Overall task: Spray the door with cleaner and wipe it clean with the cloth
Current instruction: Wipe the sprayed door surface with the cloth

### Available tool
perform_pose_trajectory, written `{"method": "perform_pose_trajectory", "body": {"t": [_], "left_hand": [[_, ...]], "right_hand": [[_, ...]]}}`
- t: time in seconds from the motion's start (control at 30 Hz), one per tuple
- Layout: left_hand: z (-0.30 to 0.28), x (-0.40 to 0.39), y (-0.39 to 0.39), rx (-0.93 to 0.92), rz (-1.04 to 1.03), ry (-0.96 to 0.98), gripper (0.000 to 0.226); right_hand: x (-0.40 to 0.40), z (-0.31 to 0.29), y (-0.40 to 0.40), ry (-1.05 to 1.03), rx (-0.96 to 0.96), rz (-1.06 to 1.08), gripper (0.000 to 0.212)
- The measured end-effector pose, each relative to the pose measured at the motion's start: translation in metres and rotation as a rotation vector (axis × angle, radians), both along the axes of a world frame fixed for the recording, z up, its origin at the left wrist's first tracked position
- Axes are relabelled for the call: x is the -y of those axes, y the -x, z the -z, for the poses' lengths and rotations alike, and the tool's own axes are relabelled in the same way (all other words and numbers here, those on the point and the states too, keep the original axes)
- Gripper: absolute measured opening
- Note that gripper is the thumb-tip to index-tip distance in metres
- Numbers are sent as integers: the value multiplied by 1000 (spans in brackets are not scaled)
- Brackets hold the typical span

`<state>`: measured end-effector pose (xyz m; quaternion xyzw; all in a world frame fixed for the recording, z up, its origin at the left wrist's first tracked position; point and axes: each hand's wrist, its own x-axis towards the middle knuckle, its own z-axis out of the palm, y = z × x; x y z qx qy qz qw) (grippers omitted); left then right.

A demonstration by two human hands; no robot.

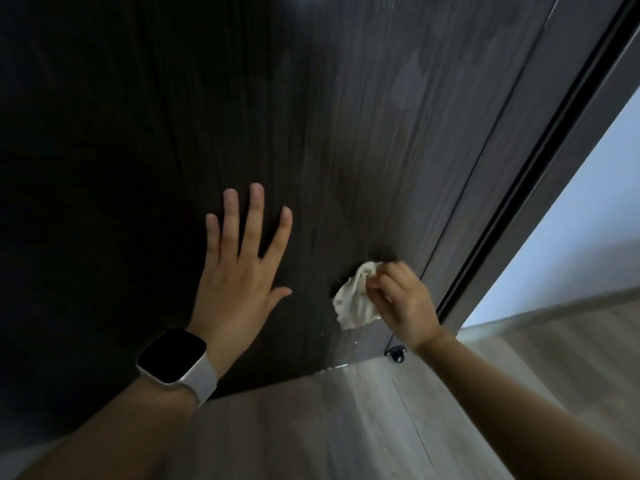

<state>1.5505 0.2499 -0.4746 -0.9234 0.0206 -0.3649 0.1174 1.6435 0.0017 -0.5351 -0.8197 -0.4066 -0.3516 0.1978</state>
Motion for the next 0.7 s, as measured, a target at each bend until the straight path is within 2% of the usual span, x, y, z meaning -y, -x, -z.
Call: {"method": "perform_pose_trajectory", "body": {"t": [0.1, 0.2, 0.27, 0.33, 0.43, 0.5, 0.57, 0.63, 0.7], "left_hand": [[4, -2, -7, -4, -39, -24, 130], [5, -4, -10, -9, -49, -55, 133], [3, -5, -11, -7, -23, -45, 134], [3, -5, -11, -2, -12, -23, 135], [1, -4, -9, -4, -5, -4, 133], [1, -5, -8, -5, -2, -6, 131], [0, -5, -7, -4, 6, -6, 132], [0, -4, -8, 2, 18, 7, 133], [0, -4, -8, 2, 24, 13, 134]], "right_hand": [[-2, -10, 2, -69, 10, 13, 20], [-20, -52, -1, -400, 59, 26, 11], [-30, -62, -4, -507, 108, 29, 8], [-27, -40, -3, -401, 123, -19, 6], [-10, 15, 5, -165, -1, -6, 5], [-8, 22, 7, -156, -55, 39, 7], [-18, -4, 9, -304, -59, 40, 11], [-28, -45, 5, -535, -5, 52, 10], [-33, -64, 0, -622, 71, 59, 8]]}}
